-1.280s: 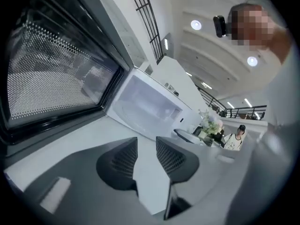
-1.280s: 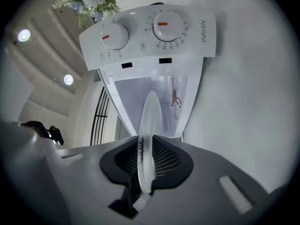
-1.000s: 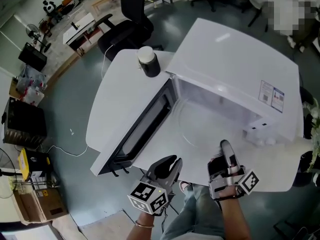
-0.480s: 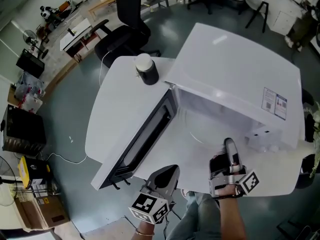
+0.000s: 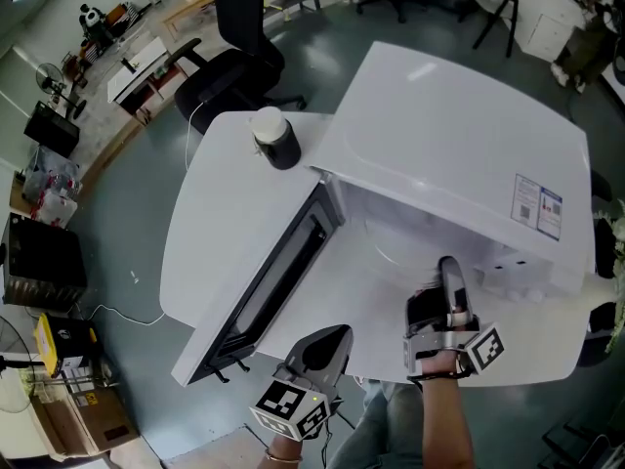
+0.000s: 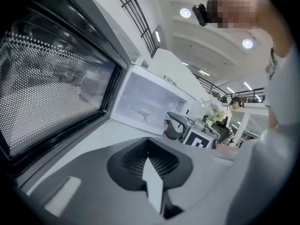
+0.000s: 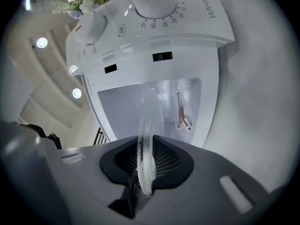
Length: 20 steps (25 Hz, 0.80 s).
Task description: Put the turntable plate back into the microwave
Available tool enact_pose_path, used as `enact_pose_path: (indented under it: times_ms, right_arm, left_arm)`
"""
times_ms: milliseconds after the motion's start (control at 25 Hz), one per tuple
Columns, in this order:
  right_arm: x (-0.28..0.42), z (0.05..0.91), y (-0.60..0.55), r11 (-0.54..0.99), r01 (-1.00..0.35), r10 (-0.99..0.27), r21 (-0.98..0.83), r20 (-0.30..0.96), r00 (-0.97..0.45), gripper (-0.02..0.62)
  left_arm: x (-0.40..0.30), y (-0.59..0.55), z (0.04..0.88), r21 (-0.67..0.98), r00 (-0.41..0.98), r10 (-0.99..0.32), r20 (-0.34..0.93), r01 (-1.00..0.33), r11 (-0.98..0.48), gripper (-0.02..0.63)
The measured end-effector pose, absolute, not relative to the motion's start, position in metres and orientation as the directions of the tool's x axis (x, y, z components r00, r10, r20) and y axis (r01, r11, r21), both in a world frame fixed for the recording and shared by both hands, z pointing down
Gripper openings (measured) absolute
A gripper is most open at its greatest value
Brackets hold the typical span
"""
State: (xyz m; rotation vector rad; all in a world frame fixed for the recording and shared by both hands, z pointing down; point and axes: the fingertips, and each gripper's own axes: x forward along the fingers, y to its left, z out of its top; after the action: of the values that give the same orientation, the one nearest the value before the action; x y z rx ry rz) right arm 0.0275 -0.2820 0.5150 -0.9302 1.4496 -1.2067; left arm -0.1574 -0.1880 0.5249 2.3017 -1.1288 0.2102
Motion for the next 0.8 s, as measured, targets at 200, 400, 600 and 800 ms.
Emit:
enact_pose_path:
  times_ms: [200, 400, 600, 800]
  right_arm:
    - [0.035, 0.515, -0.293, 0.211, 0.036, -0.96, -0.977, -0.214, -0.18, 0.063]
    - [0.042, 0.517, -0.3, 0.198, 0.03, -0.969, -0.98, -0.2, -0.145, 0.063]
    - [0.047, 0.524, -0.308, 0.187, 0.031, -0.974, -0.982, -0.19, -0.121, 0.064]
    - [0.051, 0.527, -0.315, 0.183, 0.046, -0.978, -0.982, -0.187, -0.098, 0.064]
  left_arm:
    - [-0.152, -0.194, 0.526, 0.405, 0.636, -0.676, 0.372, -0.767, -0.499, -0.001]
    - [-0.148, -0.2, 0.528, 0.408, 0.634, -0.678, 0.371, -0.767, -0.494, 0.0]
    - [-0.146, -0.206, 0.53, 0.416, 0.63, -0.684, 0.367, -0.769, -0.485, 0.0]
    - [-0.145, -0.211, 0.533, 0.422, 0.629, -0.682, 0.374, -0.77, -0.479, 0.0]
